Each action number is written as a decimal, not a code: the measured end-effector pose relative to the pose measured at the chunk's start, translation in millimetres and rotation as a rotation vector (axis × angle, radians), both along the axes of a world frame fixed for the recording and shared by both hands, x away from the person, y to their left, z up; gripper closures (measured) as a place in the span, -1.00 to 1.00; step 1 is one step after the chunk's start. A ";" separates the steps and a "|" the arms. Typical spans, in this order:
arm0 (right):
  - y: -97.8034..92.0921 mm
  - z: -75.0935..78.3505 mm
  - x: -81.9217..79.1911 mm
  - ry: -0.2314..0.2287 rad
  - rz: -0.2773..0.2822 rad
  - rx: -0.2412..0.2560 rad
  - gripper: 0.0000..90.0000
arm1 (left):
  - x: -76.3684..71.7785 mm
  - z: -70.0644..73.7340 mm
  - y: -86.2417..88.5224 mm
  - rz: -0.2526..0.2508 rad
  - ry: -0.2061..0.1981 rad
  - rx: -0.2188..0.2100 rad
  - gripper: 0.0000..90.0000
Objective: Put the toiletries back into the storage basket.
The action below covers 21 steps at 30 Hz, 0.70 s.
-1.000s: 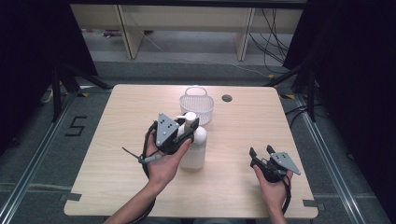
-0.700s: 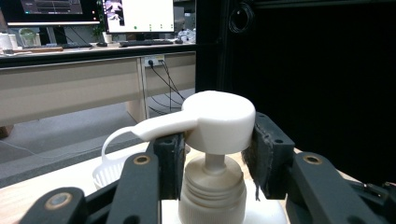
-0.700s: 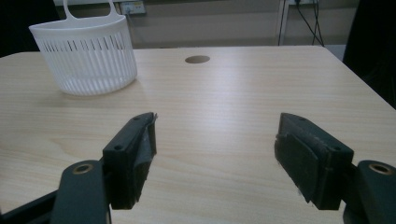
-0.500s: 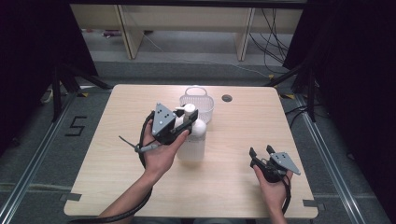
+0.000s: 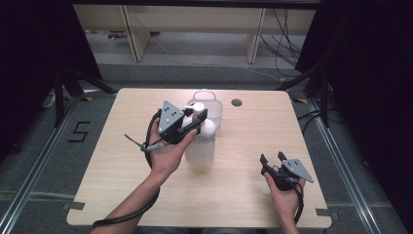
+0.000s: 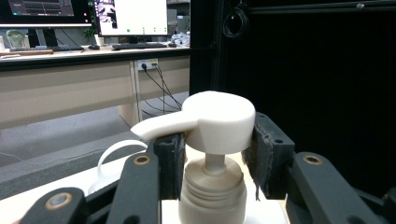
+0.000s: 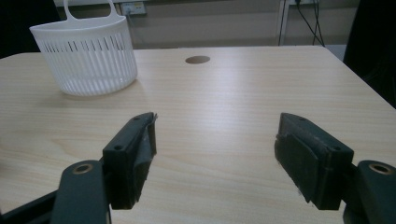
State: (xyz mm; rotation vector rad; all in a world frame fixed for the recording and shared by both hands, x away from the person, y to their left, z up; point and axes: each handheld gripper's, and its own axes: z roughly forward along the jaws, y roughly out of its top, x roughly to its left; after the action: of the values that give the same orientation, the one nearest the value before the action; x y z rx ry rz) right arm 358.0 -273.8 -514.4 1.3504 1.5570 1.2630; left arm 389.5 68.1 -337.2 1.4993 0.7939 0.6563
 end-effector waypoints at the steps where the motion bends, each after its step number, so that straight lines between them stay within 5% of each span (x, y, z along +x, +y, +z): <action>1: 0.0 0.0 0.0 0.000 0.000 0.000 -0.34 | 0.7 0.9 0.4 0.000 0.000 -0.001 0.32; 21: 0.0 0.0 0.0 0.000 0.000 0.000 -0.34 | 15.5 17.2 2.5 -0.002 -0.024 -0.004 0.32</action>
State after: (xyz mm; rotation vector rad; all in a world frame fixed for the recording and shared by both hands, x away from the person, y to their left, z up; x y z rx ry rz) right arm 358.0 -273.8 -514.5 1.3507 1.5570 1.2628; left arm 404.9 70.6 -320.0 1.4858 0.7744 0.6698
